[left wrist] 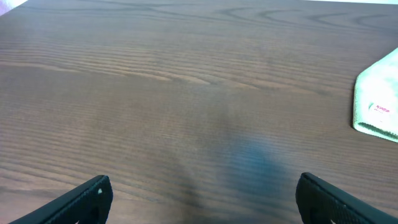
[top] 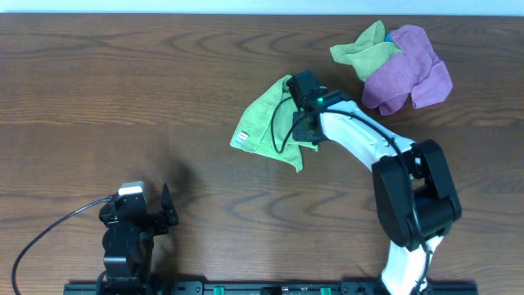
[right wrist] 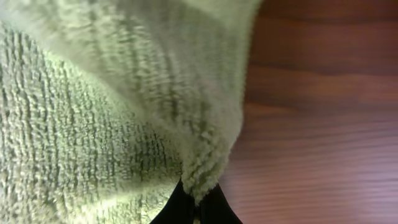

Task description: Fold the cloth

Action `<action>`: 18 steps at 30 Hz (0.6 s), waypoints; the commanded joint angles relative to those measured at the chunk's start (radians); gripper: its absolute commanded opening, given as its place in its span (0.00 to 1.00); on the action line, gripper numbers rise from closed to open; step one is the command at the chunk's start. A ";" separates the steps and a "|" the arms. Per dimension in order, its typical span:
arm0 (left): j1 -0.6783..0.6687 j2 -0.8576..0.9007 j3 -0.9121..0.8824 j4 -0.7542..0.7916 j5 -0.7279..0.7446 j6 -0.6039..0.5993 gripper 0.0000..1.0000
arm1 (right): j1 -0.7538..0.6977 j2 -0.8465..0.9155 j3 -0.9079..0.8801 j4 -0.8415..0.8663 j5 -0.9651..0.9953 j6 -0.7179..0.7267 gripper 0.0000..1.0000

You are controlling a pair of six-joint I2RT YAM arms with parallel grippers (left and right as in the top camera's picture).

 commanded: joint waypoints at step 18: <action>0.006 -0.006 -0.014 -0.011 0.030 0.010 0.95 | -0.098 -0.141 0.105 0.018 0.251 -0.130 0.92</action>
